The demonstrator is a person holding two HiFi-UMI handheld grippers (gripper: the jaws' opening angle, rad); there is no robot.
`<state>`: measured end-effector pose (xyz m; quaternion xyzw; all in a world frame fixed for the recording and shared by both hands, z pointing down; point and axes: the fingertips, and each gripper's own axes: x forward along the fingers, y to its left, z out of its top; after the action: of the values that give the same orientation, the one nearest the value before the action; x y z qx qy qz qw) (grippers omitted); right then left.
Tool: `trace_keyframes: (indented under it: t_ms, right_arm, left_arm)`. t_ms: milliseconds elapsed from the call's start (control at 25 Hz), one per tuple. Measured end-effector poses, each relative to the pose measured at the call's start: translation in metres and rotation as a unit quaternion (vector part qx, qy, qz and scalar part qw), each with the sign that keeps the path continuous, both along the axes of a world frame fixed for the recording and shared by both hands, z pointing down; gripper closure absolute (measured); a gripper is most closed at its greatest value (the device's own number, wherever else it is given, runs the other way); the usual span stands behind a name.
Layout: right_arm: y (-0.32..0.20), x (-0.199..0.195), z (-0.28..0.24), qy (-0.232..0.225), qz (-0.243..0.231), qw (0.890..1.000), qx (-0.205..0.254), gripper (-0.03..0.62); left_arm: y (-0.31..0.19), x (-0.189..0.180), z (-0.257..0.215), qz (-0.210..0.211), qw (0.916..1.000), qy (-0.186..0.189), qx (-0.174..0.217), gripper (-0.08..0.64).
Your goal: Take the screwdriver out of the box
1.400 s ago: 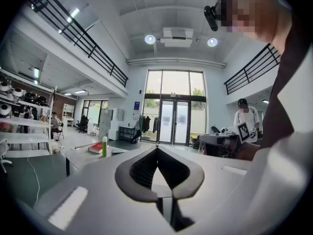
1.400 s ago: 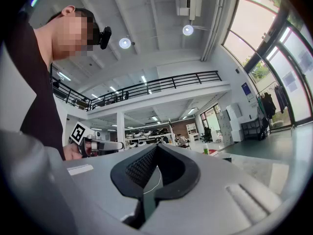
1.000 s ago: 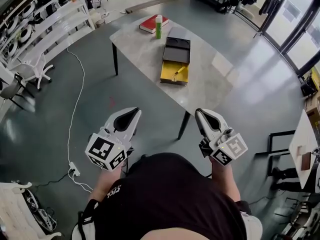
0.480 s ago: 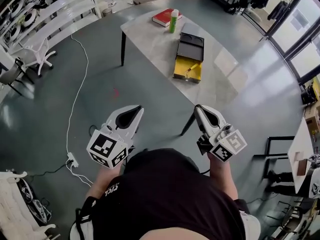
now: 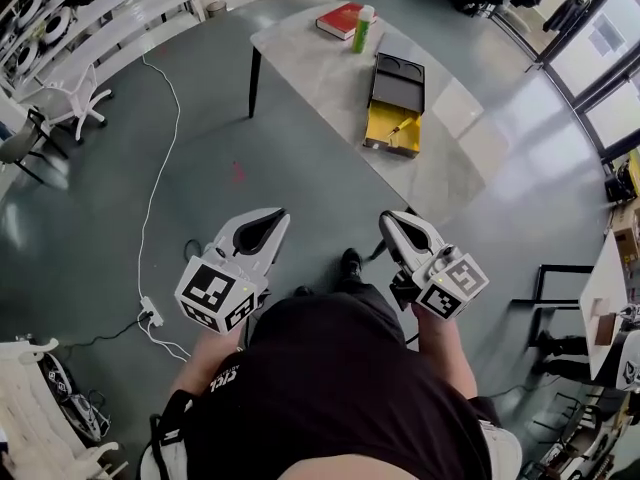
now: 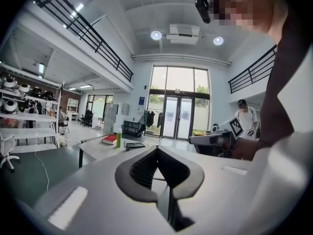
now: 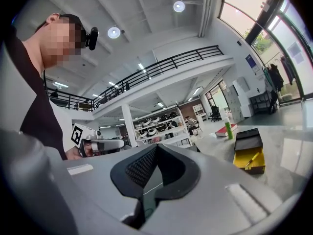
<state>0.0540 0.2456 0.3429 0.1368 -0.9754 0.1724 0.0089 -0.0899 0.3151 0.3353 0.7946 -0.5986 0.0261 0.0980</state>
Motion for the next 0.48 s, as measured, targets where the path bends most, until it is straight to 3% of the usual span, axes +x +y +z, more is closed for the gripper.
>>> trace_keyframes:
  t_ms: [480]
  right_arm:
    - [-0.054, -0.064, 0.012, 0.003, -0.054, 0.998, -0.027, 0.578]
  left_arm:
    - [-0.040, -0.054, 0.015, -0.053, 0.9982, 0.020, -0.019, 0.558]
